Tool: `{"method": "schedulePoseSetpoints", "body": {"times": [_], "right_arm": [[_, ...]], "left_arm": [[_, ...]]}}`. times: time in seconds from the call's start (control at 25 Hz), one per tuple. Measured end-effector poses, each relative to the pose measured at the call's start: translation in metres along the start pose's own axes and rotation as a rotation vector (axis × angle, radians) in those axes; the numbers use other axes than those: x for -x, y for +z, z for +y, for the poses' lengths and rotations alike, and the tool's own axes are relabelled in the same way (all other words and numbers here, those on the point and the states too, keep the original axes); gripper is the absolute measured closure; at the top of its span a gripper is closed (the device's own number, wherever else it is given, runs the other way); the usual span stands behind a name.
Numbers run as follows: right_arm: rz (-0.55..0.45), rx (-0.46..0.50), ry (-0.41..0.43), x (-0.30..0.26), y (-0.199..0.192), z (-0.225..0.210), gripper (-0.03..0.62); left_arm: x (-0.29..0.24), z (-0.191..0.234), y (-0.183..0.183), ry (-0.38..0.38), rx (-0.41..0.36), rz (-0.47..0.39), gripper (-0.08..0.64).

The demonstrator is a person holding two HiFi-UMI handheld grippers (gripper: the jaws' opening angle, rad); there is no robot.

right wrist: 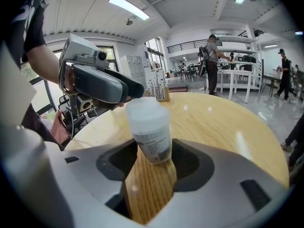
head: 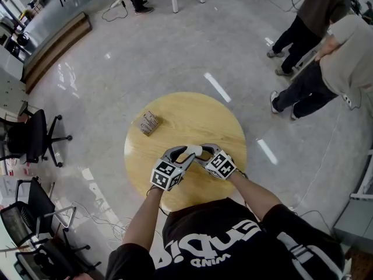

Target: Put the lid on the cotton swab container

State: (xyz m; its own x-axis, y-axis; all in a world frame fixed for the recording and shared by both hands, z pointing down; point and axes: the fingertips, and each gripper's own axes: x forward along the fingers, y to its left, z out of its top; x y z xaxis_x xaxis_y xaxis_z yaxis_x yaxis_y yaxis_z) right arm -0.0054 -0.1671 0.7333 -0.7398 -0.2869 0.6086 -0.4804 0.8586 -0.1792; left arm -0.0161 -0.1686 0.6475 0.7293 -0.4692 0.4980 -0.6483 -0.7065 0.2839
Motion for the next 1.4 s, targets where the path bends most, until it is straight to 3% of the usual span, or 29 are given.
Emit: {"method": "schedulePoseSetpoints", "body": {"times": [0.48, 0.84, 1.4], "right_arm": [[0.012, -0.001, -0.013, -0.002, 0.000, 0.000, 0.369], [0.016, 0.005, -0.019, -0.003, -0.001, -0.001, 0.369], [-0.054, -0.045, -0.049, 0.020, 0.008, 0.002, 0.385]], "left_arm": [[0.000, 0.003, -0.002, 0.065, -0.006, -0.024, 0.410], [-0.004, 0.004, -0.009, 0.134, -0.107, -0.015, 0.413], [-0.005, 0.007, -0.010, 0.154, -0.088, -0.007, 0.419]]}}
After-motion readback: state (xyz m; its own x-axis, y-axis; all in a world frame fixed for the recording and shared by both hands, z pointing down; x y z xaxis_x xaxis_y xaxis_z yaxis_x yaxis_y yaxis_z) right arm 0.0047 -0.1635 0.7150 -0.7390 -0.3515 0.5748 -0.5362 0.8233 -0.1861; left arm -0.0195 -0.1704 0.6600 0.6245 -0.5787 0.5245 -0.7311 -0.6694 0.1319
